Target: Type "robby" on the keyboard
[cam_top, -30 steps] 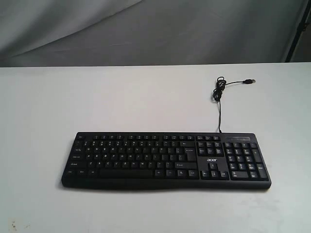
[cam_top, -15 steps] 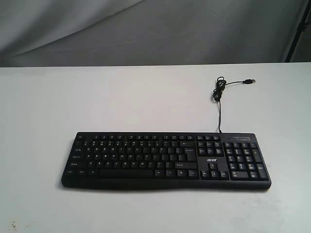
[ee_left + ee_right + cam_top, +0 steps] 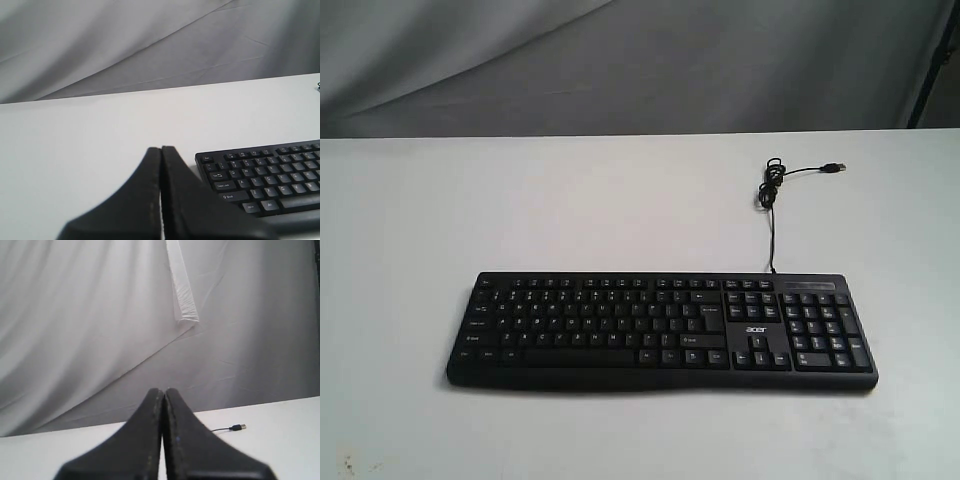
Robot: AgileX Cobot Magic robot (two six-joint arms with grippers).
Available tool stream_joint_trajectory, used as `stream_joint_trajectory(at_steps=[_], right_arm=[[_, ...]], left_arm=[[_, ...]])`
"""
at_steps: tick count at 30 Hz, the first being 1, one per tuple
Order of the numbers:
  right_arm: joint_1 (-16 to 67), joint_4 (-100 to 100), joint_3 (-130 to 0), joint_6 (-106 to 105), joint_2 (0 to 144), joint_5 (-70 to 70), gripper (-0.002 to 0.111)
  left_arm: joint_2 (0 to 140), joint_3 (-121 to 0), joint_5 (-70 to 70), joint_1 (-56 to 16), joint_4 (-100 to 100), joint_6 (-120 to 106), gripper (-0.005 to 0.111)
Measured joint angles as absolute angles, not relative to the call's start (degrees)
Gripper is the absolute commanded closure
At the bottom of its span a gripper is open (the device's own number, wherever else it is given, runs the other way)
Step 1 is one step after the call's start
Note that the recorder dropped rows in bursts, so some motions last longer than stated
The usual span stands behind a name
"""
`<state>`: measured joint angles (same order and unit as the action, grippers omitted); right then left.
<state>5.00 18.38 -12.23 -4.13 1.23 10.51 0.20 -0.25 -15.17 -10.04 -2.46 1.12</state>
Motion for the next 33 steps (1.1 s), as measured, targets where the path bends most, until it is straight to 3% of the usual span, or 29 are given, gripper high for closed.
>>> stream_joint_trajectory(at_steps=[33], right_arm=[[5.0, 0.0, -0.2, 1.7, 0.1, 19.1, 0.108]], left_arm=[[0.2, -0.2, -15.2, -10.0, -2.5, 1.1, 0.107]])
